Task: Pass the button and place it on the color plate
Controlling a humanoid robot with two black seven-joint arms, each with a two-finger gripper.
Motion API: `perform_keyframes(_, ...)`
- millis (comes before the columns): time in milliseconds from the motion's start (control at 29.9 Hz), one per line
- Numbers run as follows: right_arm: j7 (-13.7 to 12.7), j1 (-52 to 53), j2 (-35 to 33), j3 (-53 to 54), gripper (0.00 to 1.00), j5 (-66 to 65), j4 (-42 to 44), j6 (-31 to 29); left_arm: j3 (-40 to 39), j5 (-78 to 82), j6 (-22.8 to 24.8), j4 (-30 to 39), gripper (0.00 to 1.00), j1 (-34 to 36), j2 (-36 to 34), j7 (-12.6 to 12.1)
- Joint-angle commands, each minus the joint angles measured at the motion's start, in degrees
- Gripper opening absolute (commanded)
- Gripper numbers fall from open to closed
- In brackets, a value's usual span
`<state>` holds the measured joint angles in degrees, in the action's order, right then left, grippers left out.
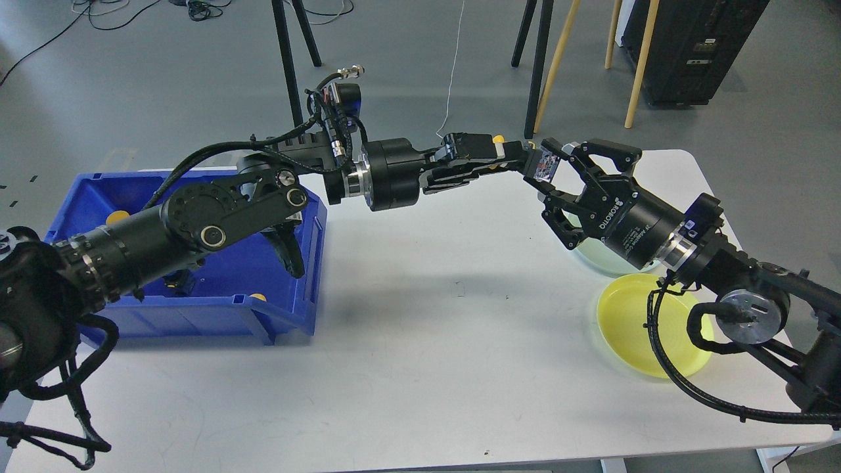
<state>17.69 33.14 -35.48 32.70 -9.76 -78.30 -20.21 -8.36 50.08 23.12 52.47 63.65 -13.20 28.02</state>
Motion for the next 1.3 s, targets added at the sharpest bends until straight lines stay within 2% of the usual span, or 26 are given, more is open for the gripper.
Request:
perform_keyframes(0,-0.11,-0.01,0.23,0.17,0.03,0.01,-0.27,1.14,0.01,0.02,-0.44,0.0,0.08,-0.28,0.02,-0.02)
perform_keyframes(67,-0.11,-0.01,0.23,0.44,0.01,0.1,-0.36,1.4,0.01,0.02,-0.53,0.0,0.13,-0.28,0.02,-0.02)
perform_keyframes(100,-0.11,-0.09,0.23,0.61,0.01,0.1,-0.27,1.49,0.01,-0.07,-0.53,0.0,0.27,-0.28,0.02,-0.02)
perform_keyframes(167,-0.11,-0.18,0.23,1.23,0.01,0.1,-0.36,2.1,-0.08,-0.68,-1.06,0.0,0.69,-0.28,0.2,-0.02)
perform_keyframes(267,-0.11,-0.71,-0.03,2.02,0.01,0.1,-0.36,3.07,-0.08,-0.68,-1.15,0.0,0.78,-0.37,0.29,-0.02)
perform_keyframes(435,-0.11,-4.56,-0.21,6.05,0.01,1.32,-0.27,5.44,-0.34,-0.68,-0.88,0.09,0.8,-0.72,-0.68,-0.02)
perform_keyframes(535,-0.55,-11.23,-0.29,11.32,0.01,6.84,-0.79,11.31,-1.66,-0.6,-0.8,0.26,0.8,-0.81,-1.9,-0.02)
perform_keyframes(702,-0.81,-25.47,-1.61,17.4,0.01,23.54,-2.46,23.88,0.88,1.24,-0.19,0.79,0.81,-0.29,-13.49,-0.02)
perform_keyframes(769,-1.25,-29.34,-1.7,16.88,0.01,26.19,-2.29,26.53,3.17,7.28,1.83,0.7,0.82,1.29,-18.93,-0.02)
perform_keyframes(836,-3.0,-31.9,-1.61,16.44,0.01,26.2,-2.12,26.89,4.49,17.01,4.88,0.62,0.82,3.57,-24.12,-0.02)
perform_keyframes(903,-4.76,-33.75,-1.35,15.82,0.01,26.29,-2.12,27.51,4.85,28.26,4.88,0.53,0.82,4.55,-27.39,-0.02)
perform_keyframes(969,-5.12,-34.8,-1.26,15.47,0.03,26.55,-1.85,27.68,4.85,39.6,4.88,0.44,0.83,4.99,-29.24,-0.02)
perform_keyframes(1003,-4.95,-35.42,-1.0,15.99,0.06,26.73,-1.94,27.86,4.85,45.49,4.88,0.44,0.83,5.08,-30.03,-0.02)
perform_keyframes(1036,-4.77,-35.95,-0.82,16.43,0.15,26.73,-1.94,28.21,4.85,49.64,4.88,0.44,0.84,5.17,-30.47,-0.02)
perform_keyframes(1070,-4.68,-36.3,-0.82,16.7,0.32,26.81,-1.94,28.3,4.93,53.77,4.88,0.35,0.84,5.17,-31.17,-0.02)
perform_keyframes(1103,-4.59,-36.48,-0.91,17.13,0.43,26.82,-2.11,28.3,4.93,56.59,4.88,0.18,0.84,4.99,-31.79,-0.02)
perform_keyframes(1136,-4.59,-36.65,-0.91,17.75,0.6,26.82,-2.29,28.12,5.11,58.71,4.88,-0.09,0.84,4.73,-32.23,-0.02)
perform_keyframes(1170,-4.59,-37.0,-1.0,18.71,0.94,26.9,-2.38,27.77,5.28,59.95,4.88,-0.18,0.84,4.47,-32.41,-0.02)
perform_keyframes(1203,-4.59,-37.27,-1.0,19.68,0.99,26.9,-2.55,27.6,5.63,60.22,4.88,-0.35,0.84,4.38,-32.41,-0.02)
perform_keyframes(1270,-4.68,-37.62,-1.08,22.31,1.0,26.9,-3.6,27.16,7.73,60.31,4.88,-1.14,0.84,4.03,-32.41,-0.02)
